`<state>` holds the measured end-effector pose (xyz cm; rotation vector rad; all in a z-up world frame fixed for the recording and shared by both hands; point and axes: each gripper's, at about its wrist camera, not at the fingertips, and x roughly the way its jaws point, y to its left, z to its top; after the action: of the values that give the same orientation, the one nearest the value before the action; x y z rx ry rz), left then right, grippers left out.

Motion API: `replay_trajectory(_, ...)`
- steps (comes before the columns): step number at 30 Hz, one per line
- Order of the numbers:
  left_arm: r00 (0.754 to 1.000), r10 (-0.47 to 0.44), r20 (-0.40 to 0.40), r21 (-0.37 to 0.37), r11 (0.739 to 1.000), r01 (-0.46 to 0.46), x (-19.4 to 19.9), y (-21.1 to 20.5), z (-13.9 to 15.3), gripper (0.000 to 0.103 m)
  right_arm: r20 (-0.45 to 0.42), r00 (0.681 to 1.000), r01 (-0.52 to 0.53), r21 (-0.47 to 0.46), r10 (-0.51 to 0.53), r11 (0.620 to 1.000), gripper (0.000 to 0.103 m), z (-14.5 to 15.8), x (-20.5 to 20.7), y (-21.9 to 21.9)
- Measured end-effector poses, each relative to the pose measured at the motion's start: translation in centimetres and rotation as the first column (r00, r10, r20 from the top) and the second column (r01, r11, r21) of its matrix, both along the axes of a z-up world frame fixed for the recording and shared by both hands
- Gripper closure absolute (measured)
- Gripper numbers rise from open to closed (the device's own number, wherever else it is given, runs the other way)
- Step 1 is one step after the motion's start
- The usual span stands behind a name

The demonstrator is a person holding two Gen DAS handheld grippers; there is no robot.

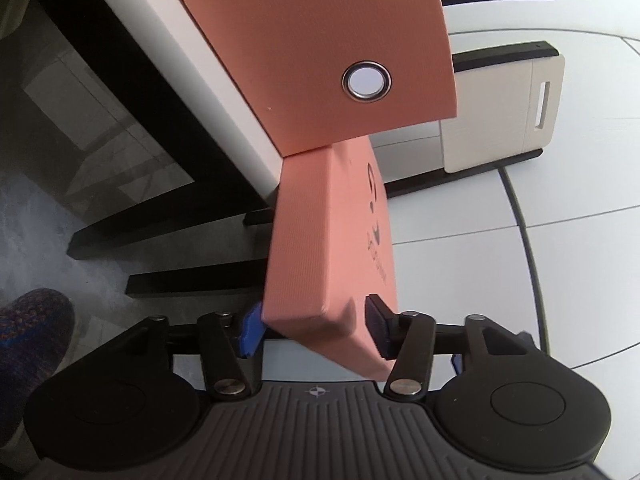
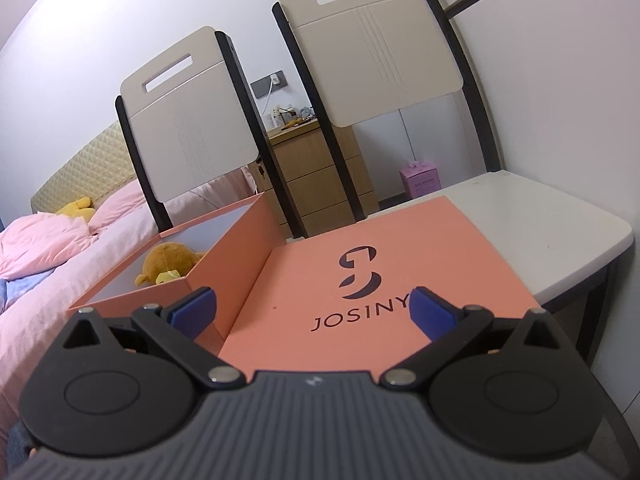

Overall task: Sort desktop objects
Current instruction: 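Grip the JOSINY lid edge with the right gripper and lift it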

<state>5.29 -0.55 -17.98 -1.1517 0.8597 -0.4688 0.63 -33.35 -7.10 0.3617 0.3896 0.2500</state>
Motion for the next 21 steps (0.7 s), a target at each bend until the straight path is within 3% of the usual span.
replay_trajectory(7, 1.0, 0.016, -0.007, -0.032, 0.999, -0.016, 1.2, -0.3, -0.5, 0.044, 0.002, 1.0, -0.019, 0.012, 0.019, 1.0, 0.0, -0.1, 0.3, 0.0)
replay_trajectory(8, 1.0, 0.005, 0.002, -0.029, 1.0, -0.005, 1.3, -0.4, -0.6, 0.053, 0.004, 1.0, -0.019, 0.013, 0.019, 1.0, 0.0, -0.1, 0.3, 0.0)
replay_trajectory(11, 1.0, -0.001, 0.007, -0.082, 0.997, 0.001, 1.1, -0.2, -1.2, 0.057, 0.0, 1.0, 0.0, 0.019, 0.0, 1.0, 0.0, -0.2, 0.5, -0.3)
replay_trajectory(17, 1.0, -0.023, 0.011, -0.096, 0.995, 0.024, -0.4, 0.7, -1.0, 0.057, -0.042, 0.999, 0.028, 0.048, -0.026, 0.998, 0.0, -0.6, 0.9, -1.7)
replay_trajectory(21, 0.998, -0.069, 0.004, -0.122, 0.99, 0.069, -1.8, 1.3, -1.0, 0.058, -0.125, 0.991, 0.049, 0.068, -0.04, 0.997, 0.0, -0.9, 1.7, -3.7)
